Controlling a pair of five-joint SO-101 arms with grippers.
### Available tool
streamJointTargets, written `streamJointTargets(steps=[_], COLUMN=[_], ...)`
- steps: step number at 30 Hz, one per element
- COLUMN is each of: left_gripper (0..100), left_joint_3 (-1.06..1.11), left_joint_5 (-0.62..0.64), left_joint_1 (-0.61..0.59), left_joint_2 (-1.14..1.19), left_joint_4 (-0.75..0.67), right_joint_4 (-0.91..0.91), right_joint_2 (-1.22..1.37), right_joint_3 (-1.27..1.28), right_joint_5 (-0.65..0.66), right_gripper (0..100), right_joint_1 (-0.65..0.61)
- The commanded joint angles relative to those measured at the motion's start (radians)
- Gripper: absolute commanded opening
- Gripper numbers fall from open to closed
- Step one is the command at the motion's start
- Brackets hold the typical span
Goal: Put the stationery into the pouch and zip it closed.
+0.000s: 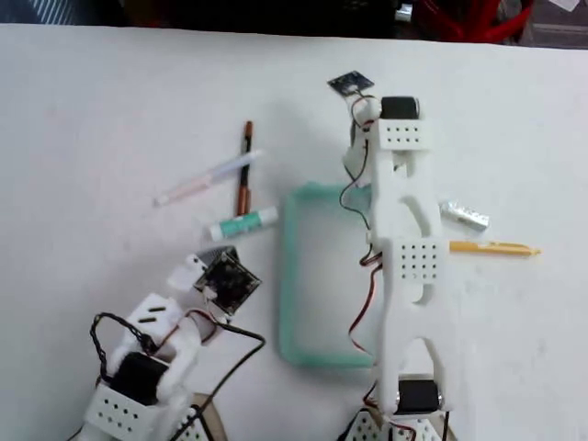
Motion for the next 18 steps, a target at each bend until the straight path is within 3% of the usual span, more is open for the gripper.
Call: streamJointTargets(steps=[1, 3, 5, 9, 18], left_gripper=[2, 2, 2, 2, 2], left_joint_3=[-0.003, -0.003, -0.003, -0.003, -0.003], left_joint_5=[-0.008, -0.008, -0.008, -0.008, -0.008], left_joint_1=[0.013, 0.013, 0.013, 0.013, 0.013], left_joint_2=[-0.008, -0.008, -0.008, -0.008, -0.008], left_joint_4=[-0.005, -0.005, -0.005, -0.005, -0.005], right_joint_4=[0.007, 0.008, 0.008, 0.01, 0.012], right_joint_2=[0.016, 0.018, 0.013, -0.036, -0.32], right_joint_3=[0.012, 0.015, 0.014, -0.048, -0.107], right_joint_5=[0.072, 0.124, 0.132, 0.126, 0.008], right_gripper=[10.2, 0.5, 4.0, 2.0, 1.8], right_joint_1=[-0.012, -0.012, -0.007, -0.001, 0.008])
